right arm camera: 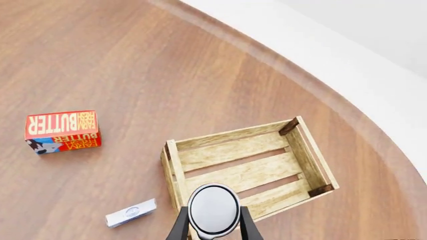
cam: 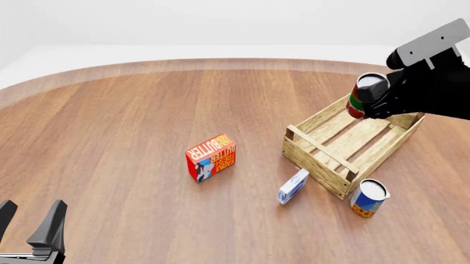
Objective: Pick up the tomato sauce, and put it in the wooden tray.
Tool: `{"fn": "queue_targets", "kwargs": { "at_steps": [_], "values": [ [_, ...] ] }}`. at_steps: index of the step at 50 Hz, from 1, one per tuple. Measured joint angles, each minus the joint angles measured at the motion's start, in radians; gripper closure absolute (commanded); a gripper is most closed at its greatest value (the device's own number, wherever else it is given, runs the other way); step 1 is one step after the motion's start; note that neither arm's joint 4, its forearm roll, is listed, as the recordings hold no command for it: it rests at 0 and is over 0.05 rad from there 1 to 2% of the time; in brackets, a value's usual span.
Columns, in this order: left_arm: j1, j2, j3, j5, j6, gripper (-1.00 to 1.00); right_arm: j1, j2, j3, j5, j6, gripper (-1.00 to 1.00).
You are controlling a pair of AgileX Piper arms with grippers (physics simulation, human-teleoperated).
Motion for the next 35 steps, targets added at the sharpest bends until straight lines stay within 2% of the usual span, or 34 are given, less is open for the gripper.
{"fn": "queue_targets", "kwargs": {
  "at_steps": [8,17,35],
  "values": [
    [0.000,0.000,0.000,0.000,0.000,-1.00,-0.036,0.113,-0.090,-0.008,0.002,1.00],
    [0.000,0.000,0.000,0.000,0.000,-1.00,-0.078,0.228,-0.139,-0.048,0.011,1.00],
    [0.000,0.000,0.000,0.000,0.000,-1.00,-0.142,0.435,-0.095,-0.231,0.073,1.00]
  ]
}}
